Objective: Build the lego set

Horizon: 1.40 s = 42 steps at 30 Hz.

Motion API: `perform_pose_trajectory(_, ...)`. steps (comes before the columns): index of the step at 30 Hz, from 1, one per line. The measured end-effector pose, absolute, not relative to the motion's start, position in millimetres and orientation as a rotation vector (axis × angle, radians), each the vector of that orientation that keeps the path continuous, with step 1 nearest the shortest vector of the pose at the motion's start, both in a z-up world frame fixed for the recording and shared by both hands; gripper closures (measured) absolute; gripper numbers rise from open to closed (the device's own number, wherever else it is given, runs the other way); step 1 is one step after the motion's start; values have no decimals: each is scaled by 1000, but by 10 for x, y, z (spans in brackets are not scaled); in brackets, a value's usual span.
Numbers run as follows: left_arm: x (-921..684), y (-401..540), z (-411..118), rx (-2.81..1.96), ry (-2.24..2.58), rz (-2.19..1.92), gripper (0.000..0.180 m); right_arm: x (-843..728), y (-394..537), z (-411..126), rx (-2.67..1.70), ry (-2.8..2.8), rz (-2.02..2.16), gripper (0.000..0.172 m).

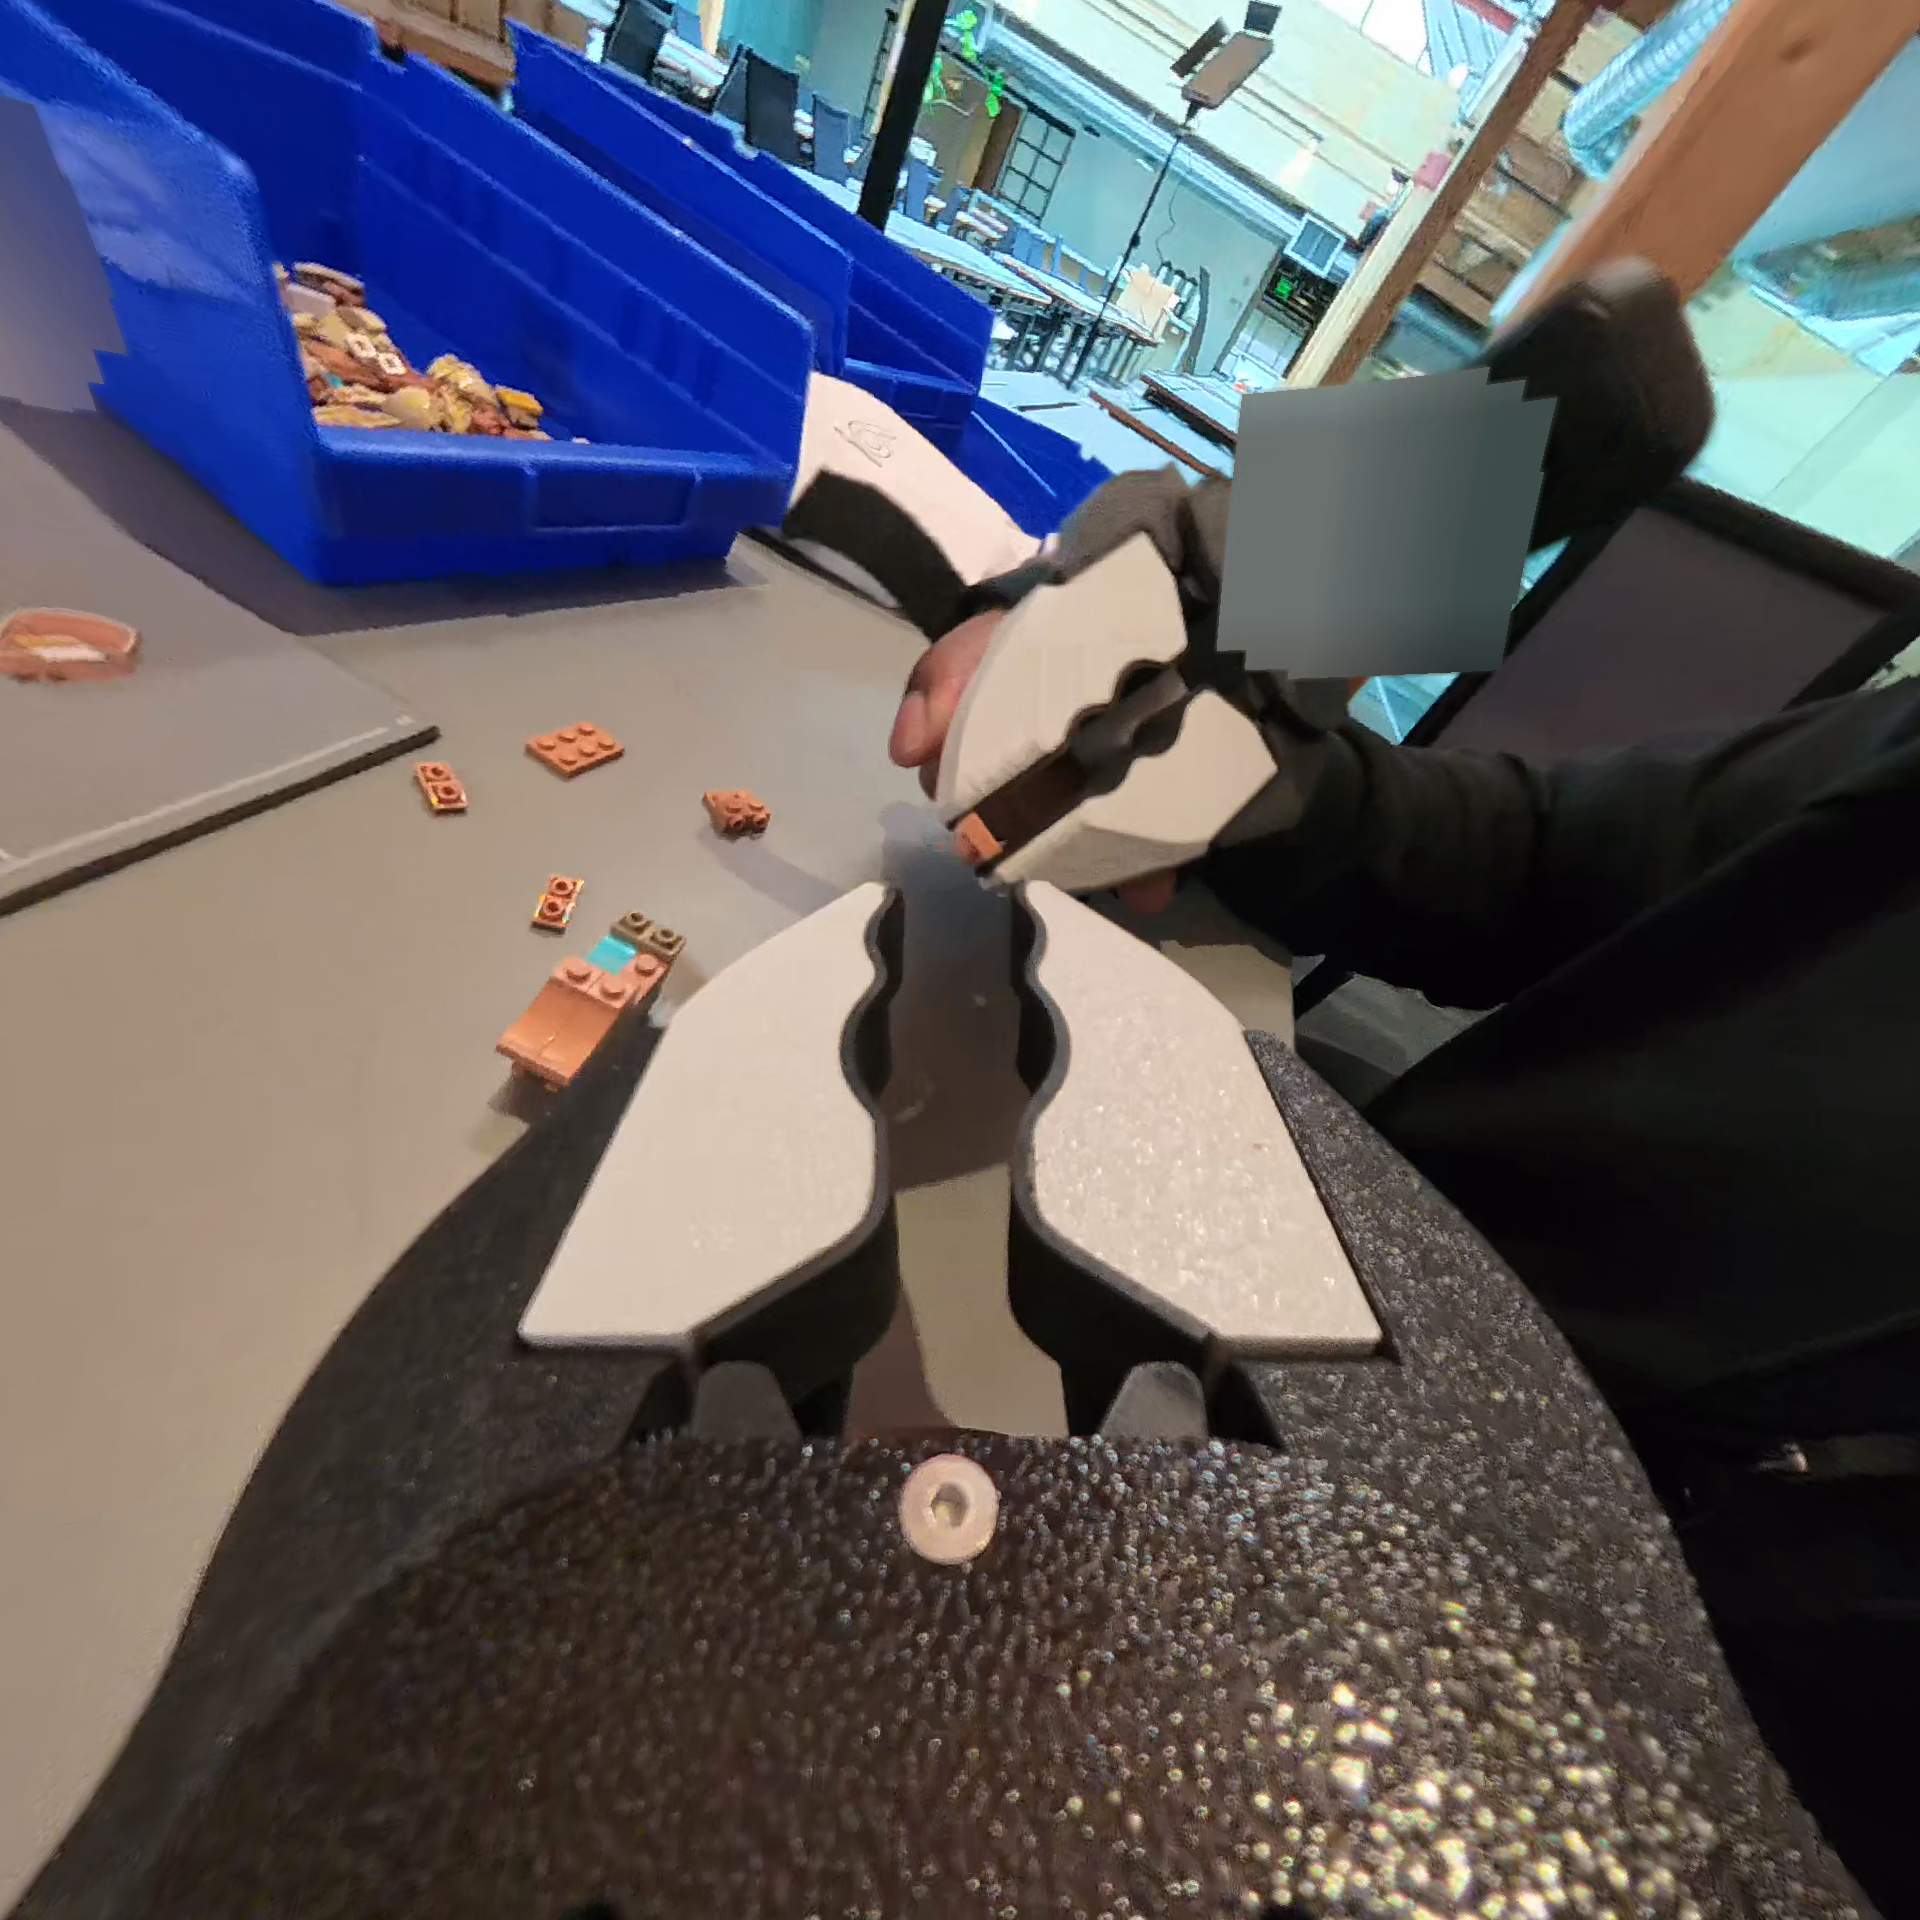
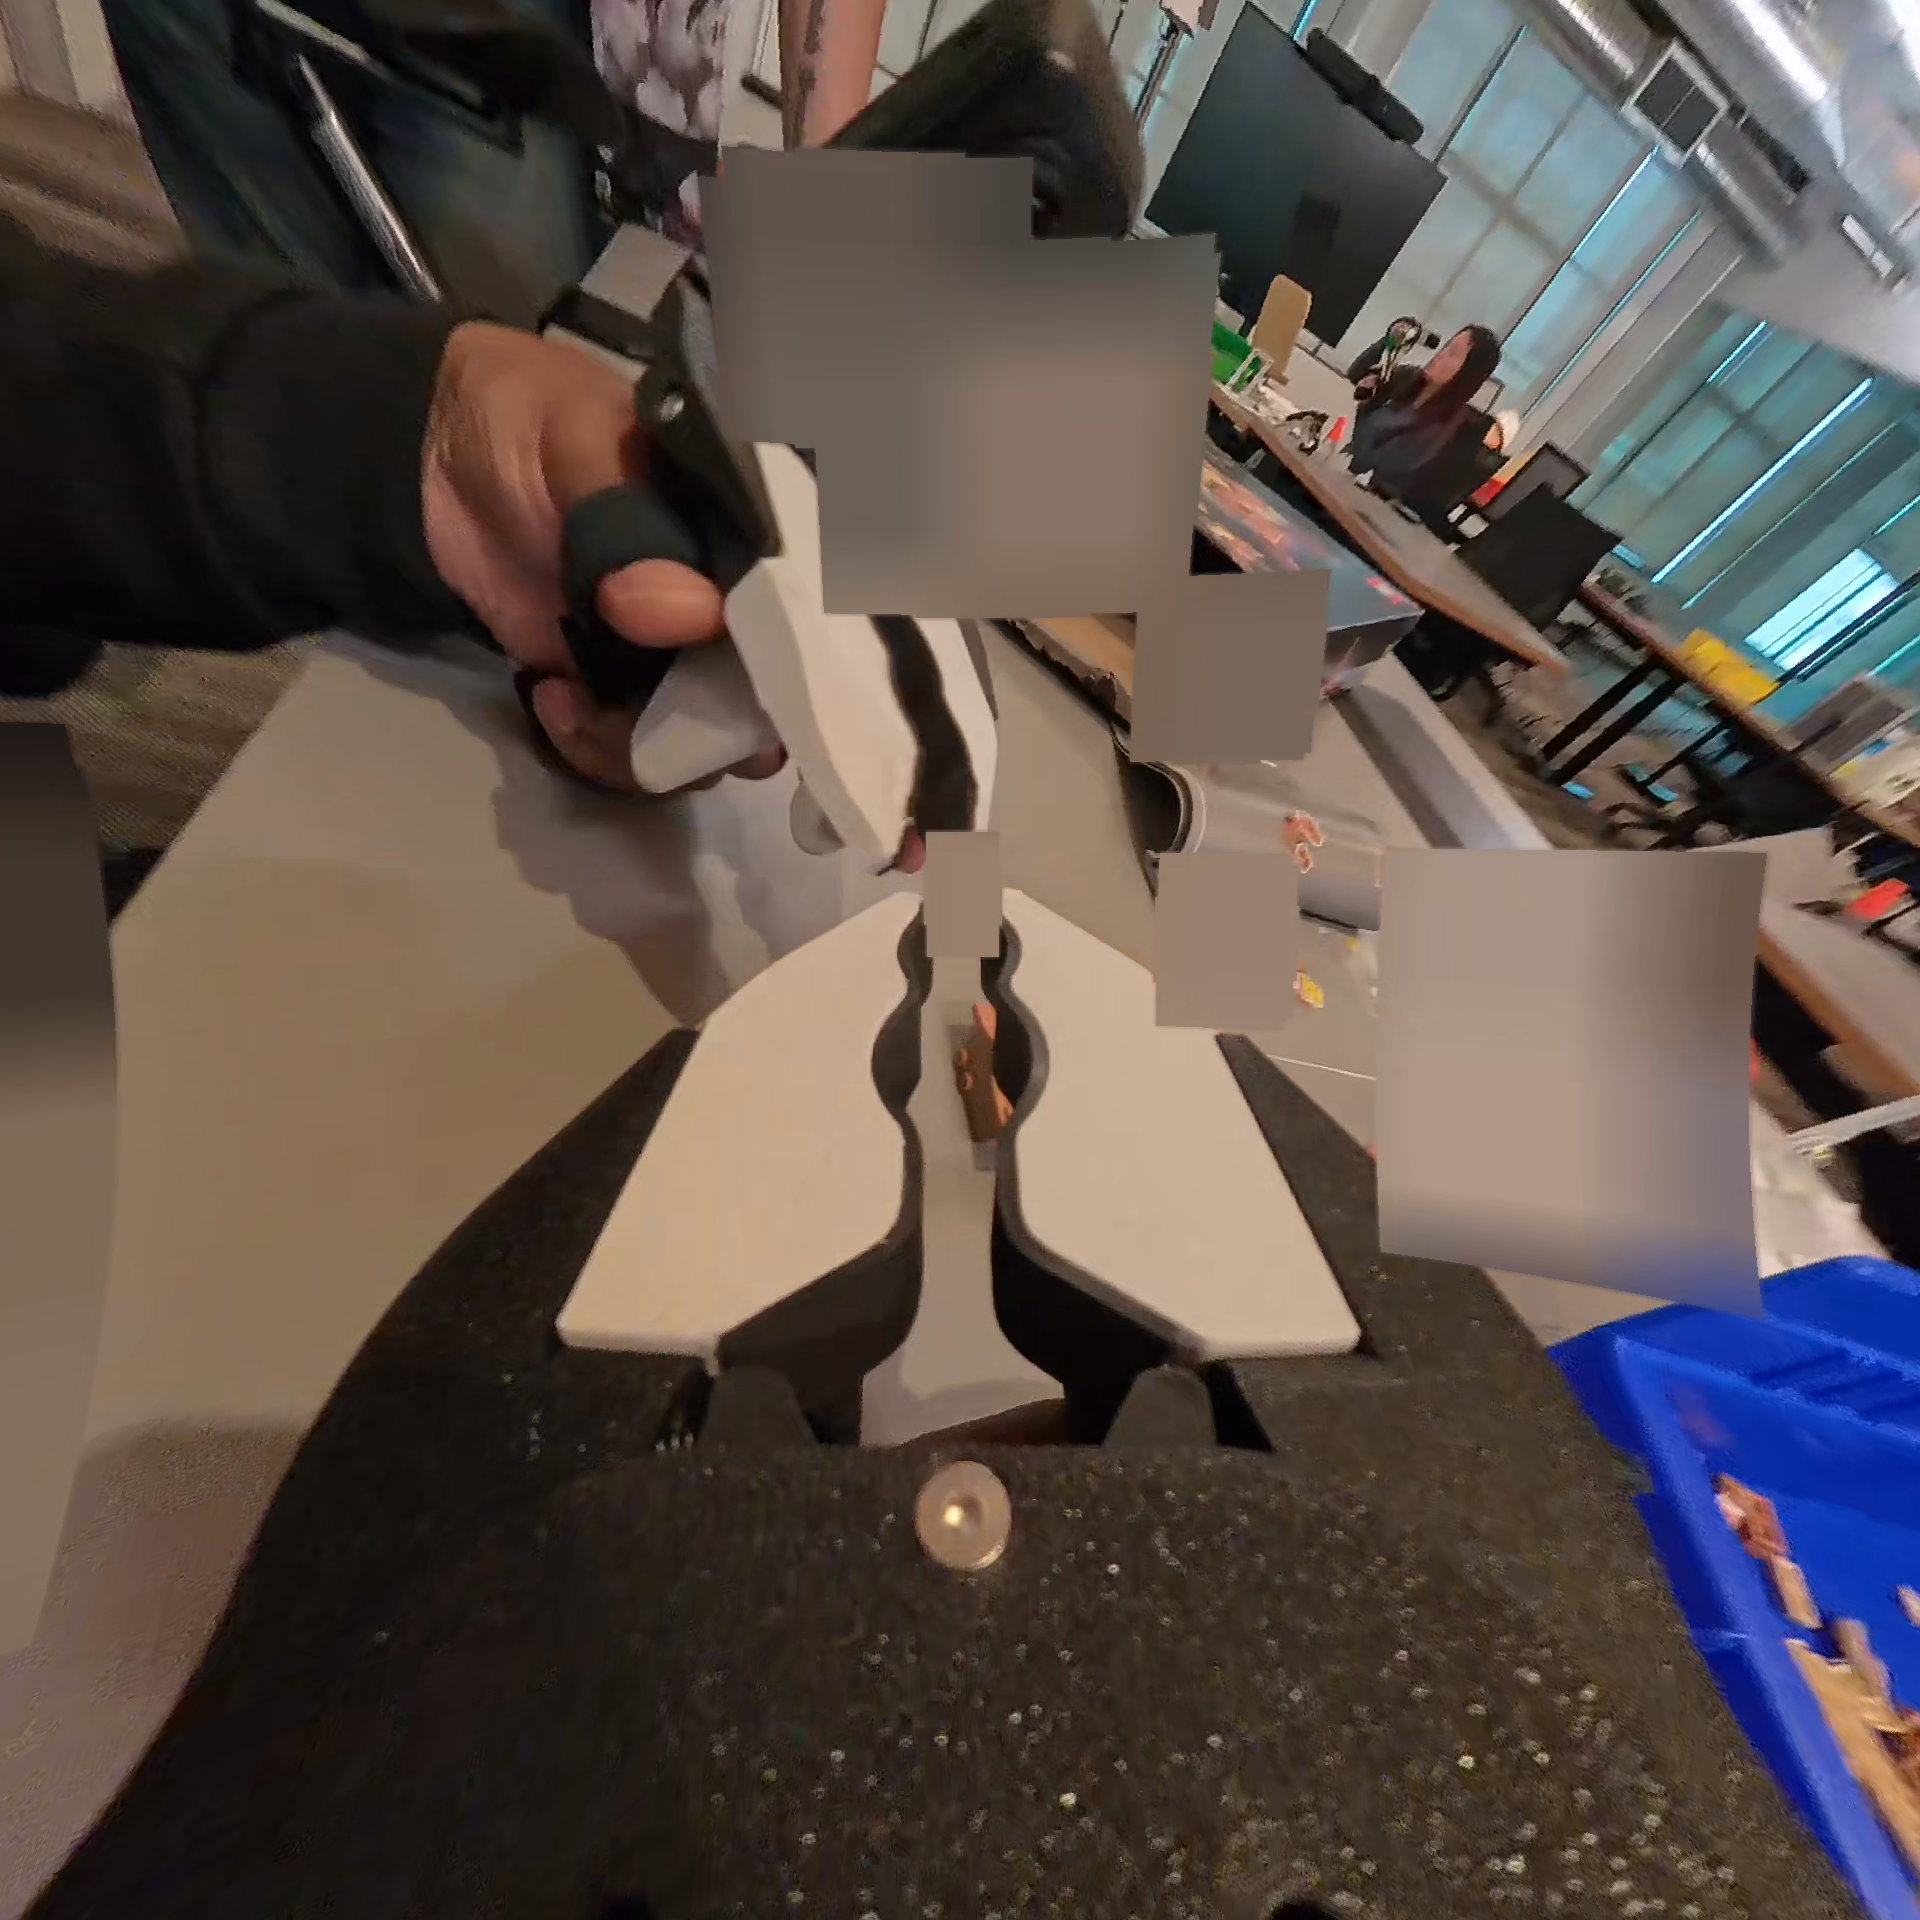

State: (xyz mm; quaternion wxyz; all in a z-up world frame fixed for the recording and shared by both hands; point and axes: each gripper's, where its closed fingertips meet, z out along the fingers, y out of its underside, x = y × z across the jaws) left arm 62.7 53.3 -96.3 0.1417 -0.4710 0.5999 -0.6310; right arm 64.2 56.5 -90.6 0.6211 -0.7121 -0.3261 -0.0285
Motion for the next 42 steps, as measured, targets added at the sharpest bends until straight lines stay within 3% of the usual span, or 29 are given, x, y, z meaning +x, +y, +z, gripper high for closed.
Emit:
perform_pose_trajectory(7, 667, 513, -1052, -1422, 1773, -1770, 169, 635, 565, -956, -1587, -887, -305, 164)
perform_pose_trajectory(21, 662, 501, -1011, -1419, 1763, -1763, 160, 689, 619, -1017, -1549, -1003, -570, 164)
perform_pose_trajectory(27, 683, 513, -1038, -1347, 1803, -1663, 174, 642, 624, -1003, -1532, -1002, -573, 164)
perform_pose_trajectory(31, 650, 503, -1004, -1107, 1852, -1580, 176, 624, 582, -981, -1590, -903, -359, 163)
perform_pose_trajectory(42, 502, 528, -831, -306, 1907, -1097, 176, 498, 517, -806, -1814, -353, 904, 153)
